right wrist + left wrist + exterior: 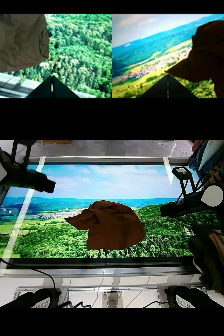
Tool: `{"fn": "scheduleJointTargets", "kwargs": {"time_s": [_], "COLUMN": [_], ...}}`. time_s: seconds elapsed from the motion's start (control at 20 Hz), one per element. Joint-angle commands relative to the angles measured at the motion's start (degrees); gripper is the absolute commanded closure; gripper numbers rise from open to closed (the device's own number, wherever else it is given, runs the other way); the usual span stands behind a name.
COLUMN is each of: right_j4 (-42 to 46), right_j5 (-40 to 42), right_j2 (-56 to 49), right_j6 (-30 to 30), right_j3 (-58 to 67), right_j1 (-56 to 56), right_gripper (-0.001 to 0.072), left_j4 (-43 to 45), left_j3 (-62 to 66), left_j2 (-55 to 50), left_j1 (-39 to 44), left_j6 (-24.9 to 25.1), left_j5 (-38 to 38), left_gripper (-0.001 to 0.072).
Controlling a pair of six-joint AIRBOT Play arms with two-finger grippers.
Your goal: Fold the clothes and pants, and hang the long-sleeved shirts on hangers.
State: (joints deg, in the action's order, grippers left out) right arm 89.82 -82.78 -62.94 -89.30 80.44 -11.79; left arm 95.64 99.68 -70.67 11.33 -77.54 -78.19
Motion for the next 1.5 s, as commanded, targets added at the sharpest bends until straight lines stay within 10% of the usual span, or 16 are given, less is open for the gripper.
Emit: {"fn": "scheduleJointTargets", "kwargs": {"time_s": [0.0, 0.7, 1.05, 1.2, 1.45], "right_j4": [0.0, 2.1, -27.4, -42.0, -45.5], "right_j5": [0.0, -0.2, 16.4, 30.6, 35.4], "right_j2": [0.0, 1.4, 7.6, 6.4, -0.6], "right_j6": [0.0, 9.5, 14.4, 14.3, 12.3], "right_j3": [0.0, -7.0, -40.2, -48.8, -50.2], "right_j1": [0.0, 5.4, 13.9, 13.9, 13.9], "right_gripper": [0.0698, 0.0699, 0.0698, 0.0431, 0.0240], "left_j4": [-3.5, -6.1, -6.6, -7.9, -7.9], "left_j3": [-8.0, -32.2, -32.2, -32.2, -32.2], "left_j2": [2.5, 12.6, 12.6, 12.6, 12.5], "left_j1": [-5.1, -9.9, -9.9, -9.9, -9.9], "left_j6": [0.1, 0.7, 0.4, 0.4, 0.4], "left_j5": [-0.5, 8.8, 11.9, 12.7, 12.7], "left_gripper": [0.0693, 0.0693, 0.0693, 0.0693, 0.0693]}}
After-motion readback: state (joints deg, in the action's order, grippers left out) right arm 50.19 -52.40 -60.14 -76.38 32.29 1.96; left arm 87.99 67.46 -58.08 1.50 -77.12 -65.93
